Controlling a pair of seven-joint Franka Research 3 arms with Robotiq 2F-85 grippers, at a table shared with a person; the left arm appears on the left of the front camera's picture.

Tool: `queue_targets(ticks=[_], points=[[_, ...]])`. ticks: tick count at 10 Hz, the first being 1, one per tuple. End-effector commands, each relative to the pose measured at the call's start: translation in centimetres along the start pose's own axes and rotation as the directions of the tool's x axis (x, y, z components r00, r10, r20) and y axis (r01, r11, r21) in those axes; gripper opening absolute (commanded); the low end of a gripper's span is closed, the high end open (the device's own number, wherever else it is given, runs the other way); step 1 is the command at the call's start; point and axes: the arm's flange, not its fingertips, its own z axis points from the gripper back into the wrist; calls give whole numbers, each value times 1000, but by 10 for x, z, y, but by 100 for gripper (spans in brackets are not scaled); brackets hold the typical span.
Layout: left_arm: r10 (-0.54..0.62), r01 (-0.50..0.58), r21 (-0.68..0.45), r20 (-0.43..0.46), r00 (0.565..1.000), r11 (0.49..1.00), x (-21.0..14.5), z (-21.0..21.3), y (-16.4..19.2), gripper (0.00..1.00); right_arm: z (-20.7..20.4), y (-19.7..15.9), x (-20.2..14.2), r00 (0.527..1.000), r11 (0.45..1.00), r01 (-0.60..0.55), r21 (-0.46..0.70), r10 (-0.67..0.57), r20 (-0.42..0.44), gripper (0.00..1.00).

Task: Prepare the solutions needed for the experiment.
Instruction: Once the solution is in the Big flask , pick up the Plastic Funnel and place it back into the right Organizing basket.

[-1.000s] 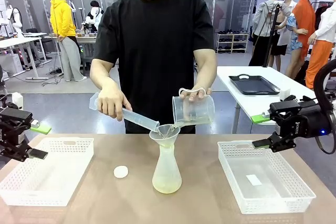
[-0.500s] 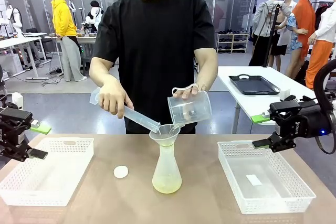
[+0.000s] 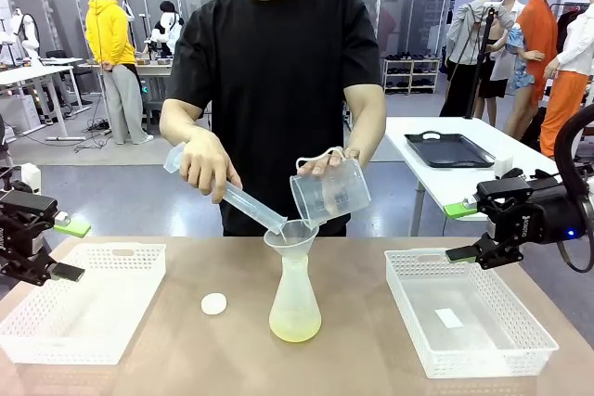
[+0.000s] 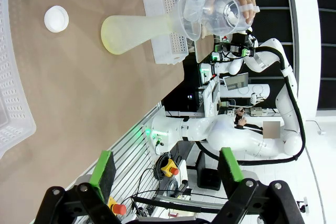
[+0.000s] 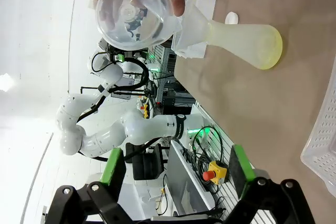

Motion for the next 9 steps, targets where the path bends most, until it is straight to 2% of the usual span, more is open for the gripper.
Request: queue_targets(ticks=[1,9], points=[[-9,9,-25,7,1000,1000,1,0,-4,100,0,-1,-1,1000,1000,1,-5,-1,-7,100],[-9,9,-25,7,1000,1000,1,0,-4,100,0,-1,-1,1000,1000,1,-5,-1,-7,100]])
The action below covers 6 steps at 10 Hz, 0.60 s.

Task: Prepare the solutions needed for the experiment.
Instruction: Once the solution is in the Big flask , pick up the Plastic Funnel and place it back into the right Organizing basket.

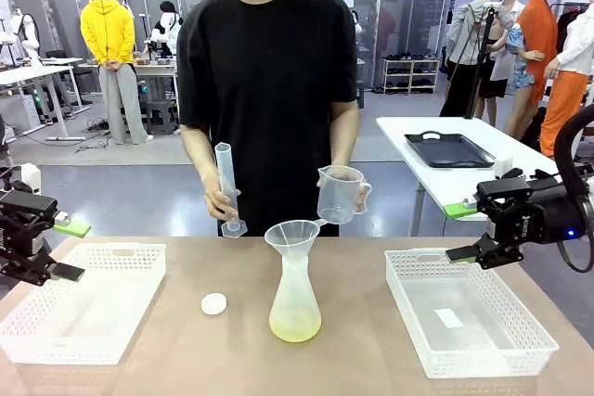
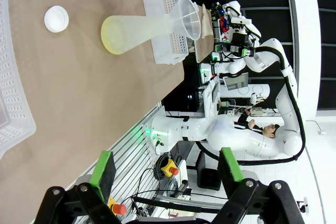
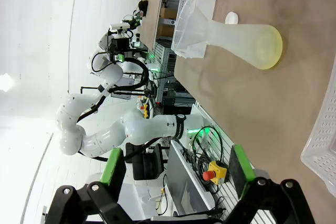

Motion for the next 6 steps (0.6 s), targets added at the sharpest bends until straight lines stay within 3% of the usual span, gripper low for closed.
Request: queue_targets(ticks=[1,6], points=[[-9,9,-25,7,1000,1000,1,0,-4,100,0,-1,-1,1000,1000,1,-5,-1,-7,100],[-9,9,-25,7,1000,1000,1,0,-4,100,0,0,0,1000,1000,0,0,0,0,100]])
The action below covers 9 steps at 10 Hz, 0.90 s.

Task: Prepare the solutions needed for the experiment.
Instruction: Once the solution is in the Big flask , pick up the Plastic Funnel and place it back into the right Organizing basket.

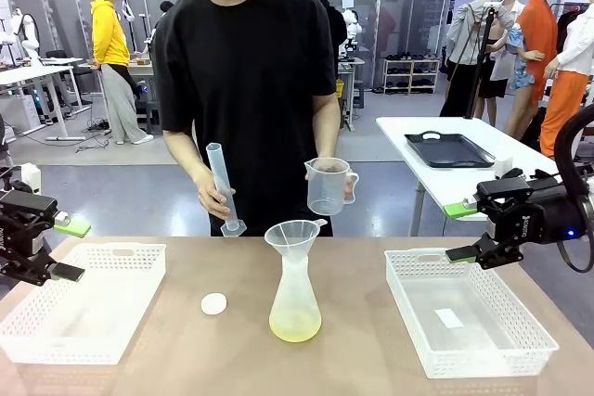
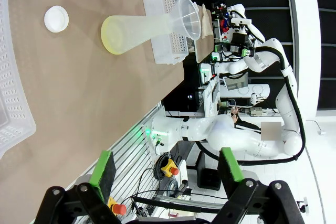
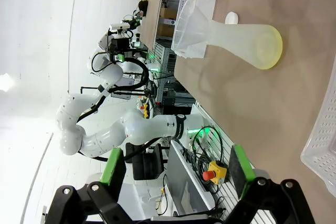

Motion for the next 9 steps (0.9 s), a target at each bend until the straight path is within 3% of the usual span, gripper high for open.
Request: queue_targets(ticks=[1,3,6,9], points=[[-9,9,-25,7,1000,1000,1,0,-4,100,-3,3,1,1000,1000,1,-15,-1,-8,100],[-9,9,-25,7,1000,1000,1,0,-4,100,-9,20,14,1000,996,-14,-82,16,20,100],[-9,9,-25,7,1000,1000,1,0,-4,100,-23,58,63,999,980,-31,-198,32,5,100],[-9,9,-25,7,1000,1000,1,0,-4,100,-71,110,114,998,912,-52,-407,59,4,100]])
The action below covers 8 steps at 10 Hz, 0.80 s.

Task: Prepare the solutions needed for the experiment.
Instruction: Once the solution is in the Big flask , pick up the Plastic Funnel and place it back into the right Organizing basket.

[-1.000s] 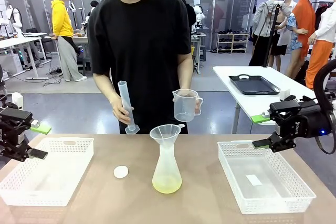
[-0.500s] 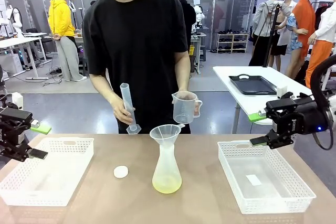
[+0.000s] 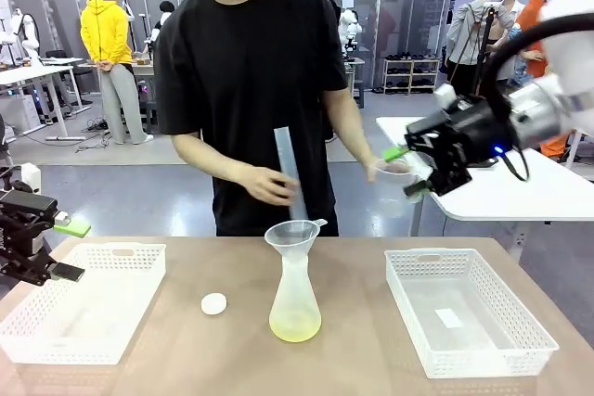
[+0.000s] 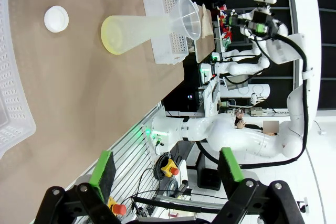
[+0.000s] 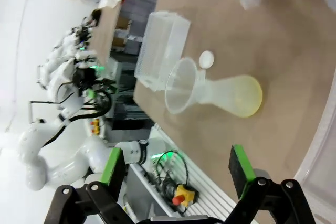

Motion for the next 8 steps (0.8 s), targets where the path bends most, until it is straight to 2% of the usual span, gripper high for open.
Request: queue_targets(ticks=[1,3,5,8], points=[[-8,9,-26,7,1000,1000,1,0,-3,100,-26,21,30,999,985,49,-167,-52,-14,100],[-8,9,-26,7,1000,1000,1,0,-3,100,-59,46,41,998,956,64,-287,-57,33,100],[-8,9,-26,7,1000,1000,1,0,-3,100,-82,65,43,999,927,47,-371,-38,32,100],[-8,9,-26,7,1000,1000,1,0,-3,100,-99,78,36,999,904,13,-428,-32,-37,100]])
